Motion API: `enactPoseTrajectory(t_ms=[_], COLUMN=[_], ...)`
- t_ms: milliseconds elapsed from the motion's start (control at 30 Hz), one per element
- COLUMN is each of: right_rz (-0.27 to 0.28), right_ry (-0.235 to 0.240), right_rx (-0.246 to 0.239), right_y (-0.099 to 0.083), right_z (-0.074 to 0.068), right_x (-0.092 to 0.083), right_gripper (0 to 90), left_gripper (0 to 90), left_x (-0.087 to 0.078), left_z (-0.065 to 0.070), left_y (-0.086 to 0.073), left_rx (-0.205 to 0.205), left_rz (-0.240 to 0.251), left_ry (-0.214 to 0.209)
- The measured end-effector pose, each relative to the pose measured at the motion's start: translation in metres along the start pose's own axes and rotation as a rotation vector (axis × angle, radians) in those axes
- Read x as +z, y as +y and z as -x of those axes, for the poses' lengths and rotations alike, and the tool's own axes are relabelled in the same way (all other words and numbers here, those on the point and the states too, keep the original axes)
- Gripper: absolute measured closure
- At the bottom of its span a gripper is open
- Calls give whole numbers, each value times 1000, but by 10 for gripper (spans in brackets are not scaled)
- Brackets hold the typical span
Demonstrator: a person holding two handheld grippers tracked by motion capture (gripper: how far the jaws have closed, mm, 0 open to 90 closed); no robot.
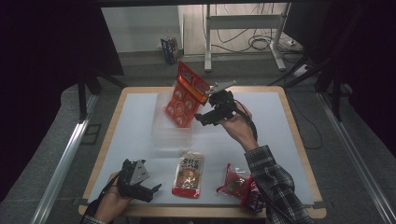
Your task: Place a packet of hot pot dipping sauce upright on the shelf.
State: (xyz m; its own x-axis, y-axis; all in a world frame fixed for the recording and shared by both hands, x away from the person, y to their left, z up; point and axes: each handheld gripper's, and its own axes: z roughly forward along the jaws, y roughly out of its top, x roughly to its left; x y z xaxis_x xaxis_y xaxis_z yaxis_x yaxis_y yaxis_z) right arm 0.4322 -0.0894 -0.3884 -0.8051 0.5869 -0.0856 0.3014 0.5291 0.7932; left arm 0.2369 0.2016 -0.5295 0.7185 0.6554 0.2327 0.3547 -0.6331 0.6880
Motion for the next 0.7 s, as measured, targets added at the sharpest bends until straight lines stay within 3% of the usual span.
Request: enactPoseTrajectory(t_ms=[400, 567, 700], right_rz=[4, -2, -16], right_ry=[49, 74, 63], right_rx=[0, 30, -16], right_y=[-37, -51, -57], right_z=[-19, -24, -29], right_x=[-14, -16, -19], right_gripper=[0, 0, 0], left_gripper=[8, 8, 8], left_x=[0, 1, 0], left_z=[1, 1, 2], left_y=[0, 0, 0], left_rx=[5, 6, 6], left_rz=[3, 3, 2], left_ry=[4, 2, 1])
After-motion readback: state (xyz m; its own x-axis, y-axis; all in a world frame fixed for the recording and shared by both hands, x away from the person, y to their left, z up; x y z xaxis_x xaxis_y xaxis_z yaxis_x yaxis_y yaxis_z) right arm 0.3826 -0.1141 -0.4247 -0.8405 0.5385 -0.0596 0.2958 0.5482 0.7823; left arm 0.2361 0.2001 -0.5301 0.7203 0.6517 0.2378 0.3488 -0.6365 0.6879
